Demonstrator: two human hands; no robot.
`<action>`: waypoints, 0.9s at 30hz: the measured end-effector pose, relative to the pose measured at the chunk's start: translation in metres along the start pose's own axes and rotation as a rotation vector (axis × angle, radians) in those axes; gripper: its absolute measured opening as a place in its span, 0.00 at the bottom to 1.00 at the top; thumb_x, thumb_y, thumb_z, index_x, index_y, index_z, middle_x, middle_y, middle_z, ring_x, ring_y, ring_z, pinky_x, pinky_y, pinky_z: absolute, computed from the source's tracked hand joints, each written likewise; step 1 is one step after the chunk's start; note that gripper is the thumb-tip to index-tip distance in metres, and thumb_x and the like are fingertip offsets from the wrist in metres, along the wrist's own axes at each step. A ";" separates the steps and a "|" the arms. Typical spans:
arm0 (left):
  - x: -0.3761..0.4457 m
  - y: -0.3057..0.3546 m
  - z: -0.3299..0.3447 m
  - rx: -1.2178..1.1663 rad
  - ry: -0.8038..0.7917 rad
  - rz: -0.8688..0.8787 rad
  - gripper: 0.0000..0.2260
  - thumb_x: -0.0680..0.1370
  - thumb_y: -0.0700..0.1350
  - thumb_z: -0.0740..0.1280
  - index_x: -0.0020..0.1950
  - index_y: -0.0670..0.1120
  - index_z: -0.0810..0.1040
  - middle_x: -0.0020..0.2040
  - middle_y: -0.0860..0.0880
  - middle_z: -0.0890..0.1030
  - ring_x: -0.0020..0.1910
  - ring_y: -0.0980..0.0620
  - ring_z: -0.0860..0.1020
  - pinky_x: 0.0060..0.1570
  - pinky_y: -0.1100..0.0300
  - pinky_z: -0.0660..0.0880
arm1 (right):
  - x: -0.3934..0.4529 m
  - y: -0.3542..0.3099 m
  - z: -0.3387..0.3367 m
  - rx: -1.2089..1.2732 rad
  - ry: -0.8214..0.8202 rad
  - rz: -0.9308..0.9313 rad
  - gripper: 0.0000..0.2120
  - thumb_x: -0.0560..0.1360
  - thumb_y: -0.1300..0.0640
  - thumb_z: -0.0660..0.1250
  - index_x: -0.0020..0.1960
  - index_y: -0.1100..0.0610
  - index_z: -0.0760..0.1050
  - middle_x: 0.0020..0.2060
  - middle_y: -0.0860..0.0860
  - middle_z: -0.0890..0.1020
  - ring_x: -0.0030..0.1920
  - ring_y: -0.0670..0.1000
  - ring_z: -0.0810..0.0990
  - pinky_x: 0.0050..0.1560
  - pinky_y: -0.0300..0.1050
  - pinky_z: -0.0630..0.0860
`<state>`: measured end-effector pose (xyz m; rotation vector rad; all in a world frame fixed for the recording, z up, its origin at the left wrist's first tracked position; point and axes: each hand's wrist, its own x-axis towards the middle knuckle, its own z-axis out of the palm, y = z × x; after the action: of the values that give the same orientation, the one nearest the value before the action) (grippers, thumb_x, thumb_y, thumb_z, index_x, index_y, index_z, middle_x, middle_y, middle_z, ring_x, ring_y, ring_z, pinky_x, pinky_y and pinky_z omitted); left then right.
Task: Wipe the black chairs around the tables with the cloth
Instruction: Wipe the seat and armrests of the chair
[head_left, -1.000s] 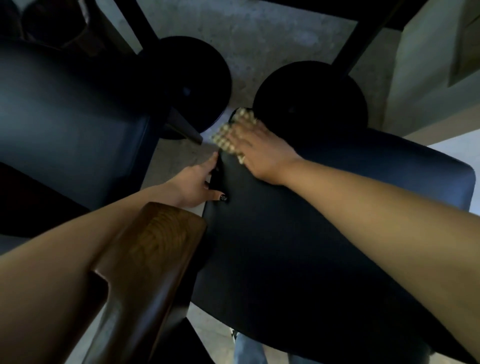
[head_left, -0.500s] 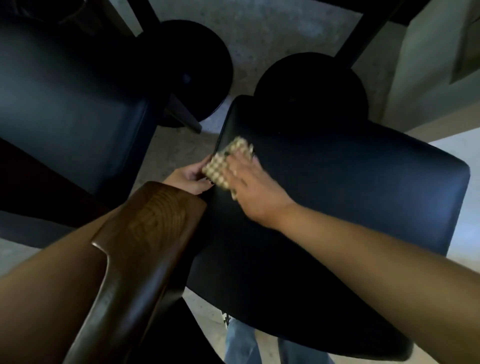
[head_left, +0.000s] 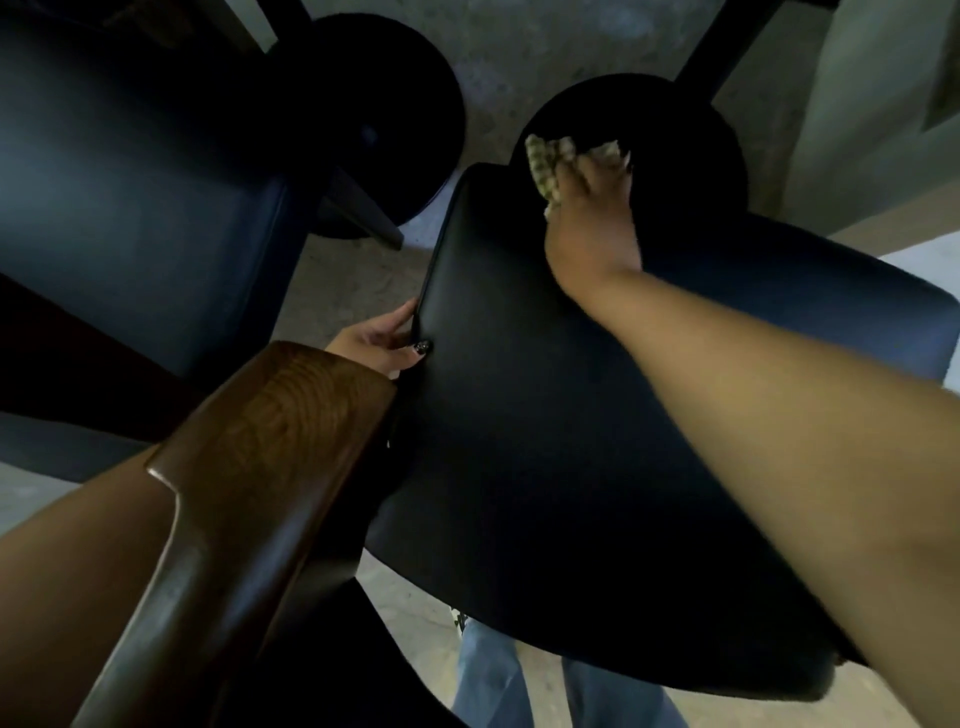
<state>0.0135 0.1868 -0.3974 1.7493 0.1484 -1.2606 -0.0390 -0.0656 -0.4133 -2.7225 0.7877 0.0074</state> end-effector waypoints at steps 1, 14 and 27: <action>0.000 0.001 0.001 0.009 0.020 -0.011 0.29 0.77 0.28 0.63 0.73 0.53 0.69 0.65 0.50 0.78 0.56 0.57 0.79 0.59 0.57 0.75 | -0.010 -0.014 0.005 0.029 0.011 -0.044 0.27 0.77 0.60 0.55 0.75 0.62 0.58 0.73 0.60 0.61 0.74 0.62 0.55 0.74 0.53 0.42; -0.010 0.004 0.003 0.128 -0.005 -0.007 0.27 0.80 0.34 0.63 0.76 0.52 0.65 0.67 0.48 0.77 0.64 0.48 0.76 0.69 0.47 0.68 | -0.116 0.000 0.009 0.053 -0.361 -0.843 0.21 0.80 0.66 0.55 0.72 0.65 0.64 0.72 0.64 0.63 0.74 0.65 0.56 0.73 0.57 0.44; 0.016 0.092 0.010 0.735 -0.150 0.107 0.38 0.73 0.35 0.73 0.77 0.51 0.59 0.57 0.59 0.77 0.56 0.60 0.78 0.51 0.67 0.76 | -0.072 -0.006 0.006 0.106 0.043 -0.192 0.25 0.74 0.67 0.55 0.72 0.68 0.63 0.71 0.67 0.64 0.73 0.67 0.58 0.74 0.60 0.43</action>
<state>0.0663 0.1227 -0.3542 2.2155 -0.5555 -1.4651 -0.0971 -0.0214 -0.4111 -2.6925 0.5185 -0.1319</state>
